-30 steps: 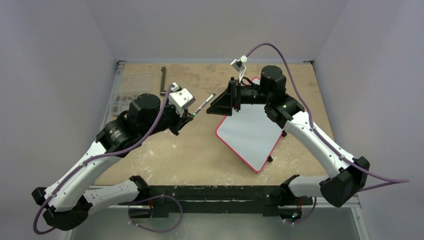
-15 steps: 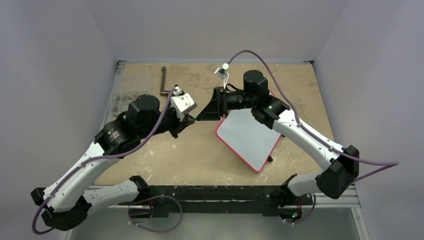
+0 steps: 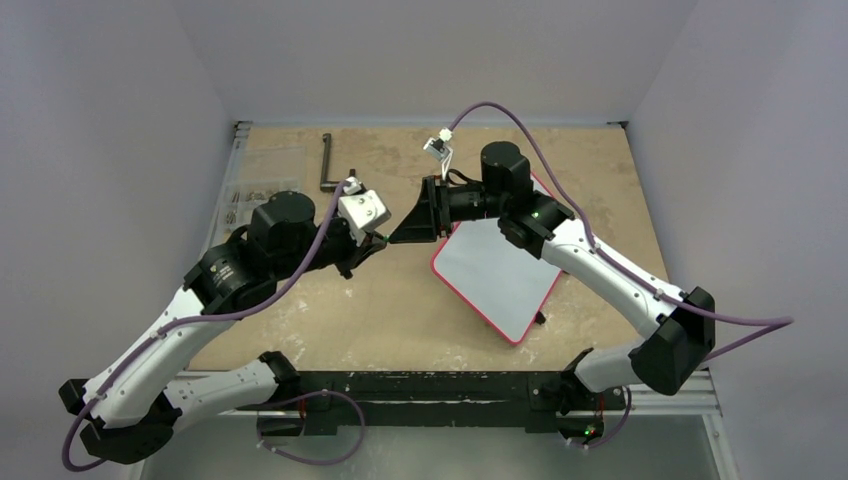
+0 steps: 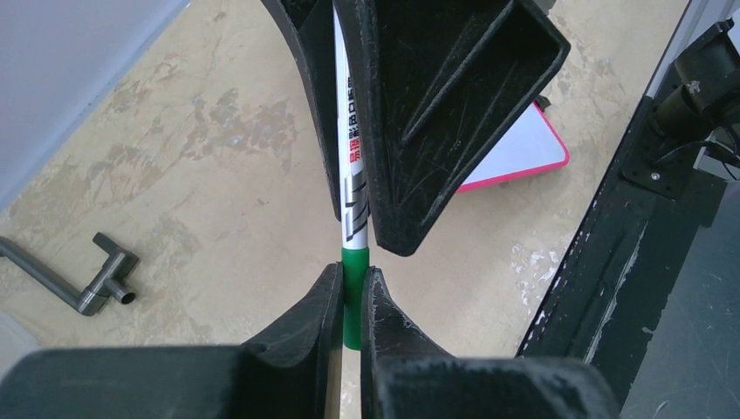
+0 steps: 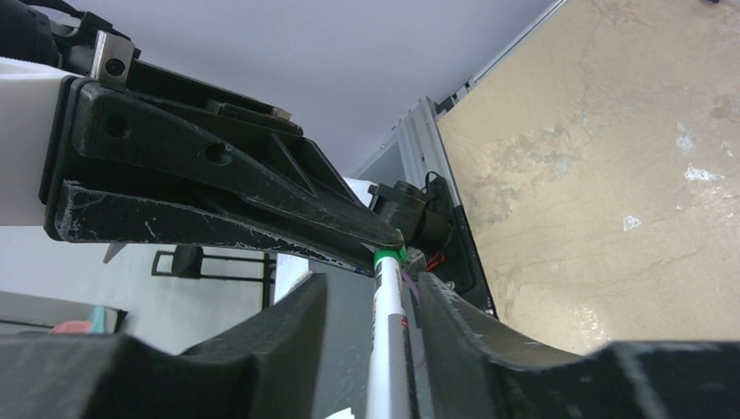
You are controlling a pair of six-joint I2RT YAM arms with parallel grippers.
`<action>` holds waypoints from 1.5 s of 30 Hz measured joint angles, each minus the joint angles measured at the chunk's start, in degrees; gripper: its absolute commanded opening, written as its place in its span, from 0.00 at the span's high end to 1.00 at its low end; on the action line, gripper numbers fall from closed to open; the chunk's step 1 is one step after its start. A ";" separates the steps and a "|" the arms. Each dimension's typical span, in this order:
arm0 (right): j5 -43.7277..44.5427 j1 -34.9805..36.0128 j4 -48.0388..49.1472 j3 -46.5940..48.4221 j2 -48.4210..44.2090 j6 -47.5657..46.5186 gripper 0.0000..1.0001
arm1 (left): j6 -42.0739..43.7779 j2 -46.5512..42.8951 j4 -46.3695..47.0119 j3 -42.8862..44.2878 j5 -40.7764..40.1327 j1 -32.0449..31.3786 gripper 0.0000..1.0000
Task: Write a sentence on the whiteboard
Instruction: Open the whiteboard marker at the center of the board.
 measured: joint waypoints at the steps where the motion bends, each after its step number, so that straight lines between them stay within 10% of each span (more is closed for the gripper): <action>1: 0.00 0.02 0.11 0.00 0.00 0.02 0.54 | 0.09 -0.13 0.00 0.00 0.11 0.00 1.00; 27: 0.39 0.26 1.51 0.00 0.00 1.16 0.69 | 1.68 -0.85 -0.28 -0.83 0.85 -0.87 1.00; 35: -0.09 0.13 -0.35 0.04 0.09 -1.03 1.00 | 2.56 -0.59 -0.90 -0.63 0.83 -1.09 1.00; 40: -0.02 0.13 -0.87 0.04 0.35 -1.60 1.00 | 2.58 -0.61 -1.27 -0.57 0.39 -1.11 0.48; 45: -0.24 0.39 -0.94 0.07 0.17 -1.49 1.00 | 2.49 -1.46 -1.16 -1.29 -0.68 -1.14 0.35</action>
